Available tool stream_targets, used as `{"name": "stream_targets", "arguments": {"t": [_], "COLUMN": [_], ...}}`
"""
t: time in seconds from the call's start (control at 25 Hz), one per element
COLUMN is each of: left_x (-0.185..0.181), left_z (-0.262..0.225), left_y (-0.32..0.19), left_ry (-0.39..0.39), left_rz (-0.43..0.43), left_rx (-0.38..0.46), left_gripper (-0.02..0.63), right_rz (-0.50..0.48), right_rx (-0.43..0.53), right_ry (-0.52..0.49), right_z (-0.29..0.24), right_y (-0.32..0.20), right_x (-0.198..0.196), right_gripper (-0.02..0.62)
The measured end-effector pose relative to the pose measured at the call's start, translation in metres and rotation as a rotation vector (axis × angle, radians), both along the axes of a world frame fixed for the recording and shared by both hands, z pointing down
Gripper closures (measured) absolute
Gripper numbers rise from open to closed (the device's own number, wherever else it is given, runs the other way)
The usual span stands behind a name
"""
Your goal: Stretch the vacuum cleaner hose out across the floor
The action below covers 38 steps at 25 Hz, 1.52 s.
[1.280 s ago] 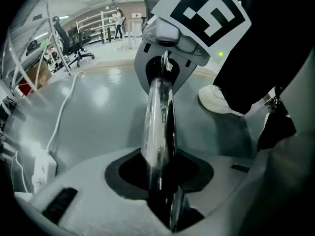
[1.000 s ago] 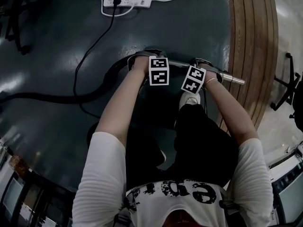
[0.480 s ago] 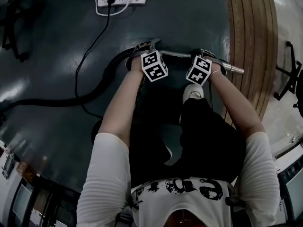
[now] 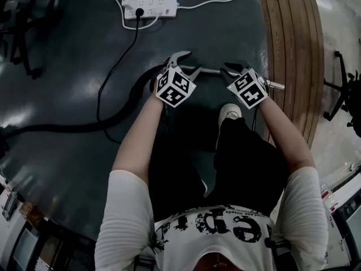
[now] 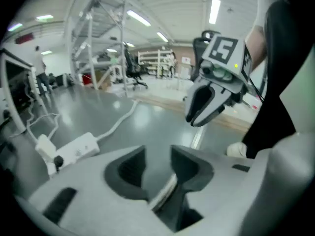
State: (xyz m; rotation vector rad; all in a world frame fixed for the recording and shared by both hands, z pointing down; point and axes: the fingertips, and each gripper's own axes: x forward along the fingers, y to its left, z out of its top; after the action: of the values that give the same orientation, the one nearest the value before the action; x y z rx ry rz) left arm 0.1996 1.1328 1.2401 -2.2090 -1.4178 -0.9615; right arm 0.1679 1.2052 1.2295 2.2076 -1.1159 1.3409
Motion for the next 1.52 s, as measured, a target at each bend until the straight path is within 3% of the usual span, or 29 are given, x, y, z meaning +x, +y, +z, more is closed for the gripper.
{"name": "stream_targets", "arguments": {"t": [0.04, 0.08, 0.24, 0.44, 0.72, 0.84, 0.92, 1.04, 1.12, 1.24, 1.4, 1.52], "left_x": [0.014, 0.027, 0.054, 0.041, -0.001, -0.036, -0.057, -0.097, -0.136, -0.180, -0.223, -0.255], "left_z": [-0.022, -0.044, -0.119, -0.199, -0.383, -0.482, -0.557, -0.649, -0.688, -0.750, -0.817, -0.852], "left_y": [-0.006, -0.010, -0.026, -0.060, -0.139, -0.204, -0.248, -0.297, -0.319, -0.363, -0.415, -0.452], "left_ry": [0.048, 0.087, 0.133, 0.153, 0.142, 0.155, 0.236, 0.344, 0.362, 0.412, 0.522, 0.591], "left_rz": [-0.074, -0.135, -0.290, -0.443, -0.655, -0.874, -0.979, -1.035, -1.060, -1.117, -1.187, -1.295], "left_rx": [-0.047, -0.094, -0.194, -0.130, -0.133, -0.120, -0.116, -0.063, -0.025, -0.032, -0.024, 0.001], "left_gripper": [0.534, 0.601, 0.601, 0.601, 0.601, 0.601, 0.601, 0.601, 0.601, 0.601, 0.601, 0.601], "right_rz": [0.075, 0.120, 0.132, 0.167, 0.122, 0.056, 0.001, -0.096, -0.165, -0.265, -0.336, -0.419], "right_rx": [0.039, 0.068, 0.117, 0.177, 0.192, 0.206, 0.247, 0.311, 0.327, 0.366, 0.469, 0.533], "right_ry": [0.025, 0.054, 0.170, 0.162, 0.164, 0.186, 0.221, 0.272, 0.285, 0.329, 0.347, 0.370], "right_z": [-0.016, -0.033, -0.100, -0.199, -0.380, -0.473, -0.539, -0.630, -0.681, -0.748, -0.807, -0.842], "right_y": [-0.002, -0.005, -0.015, -0.022, -0.068, -0.109, -0.145, -0.197, -0.225, -0.282, -0.358, -0.412], "right_x": [0.010, 0.020, 0.051, 0.067, 0.023, -0.006, -0.015, -0.036, -0.069, -0.109, -0.140, -0.153], "right_gripper": [0.572, 0.588, 0.592, 0.594, 0.594, 0.594, 0.594, 0.594, 0.594, 0.594, 0.594, 0.594]}}
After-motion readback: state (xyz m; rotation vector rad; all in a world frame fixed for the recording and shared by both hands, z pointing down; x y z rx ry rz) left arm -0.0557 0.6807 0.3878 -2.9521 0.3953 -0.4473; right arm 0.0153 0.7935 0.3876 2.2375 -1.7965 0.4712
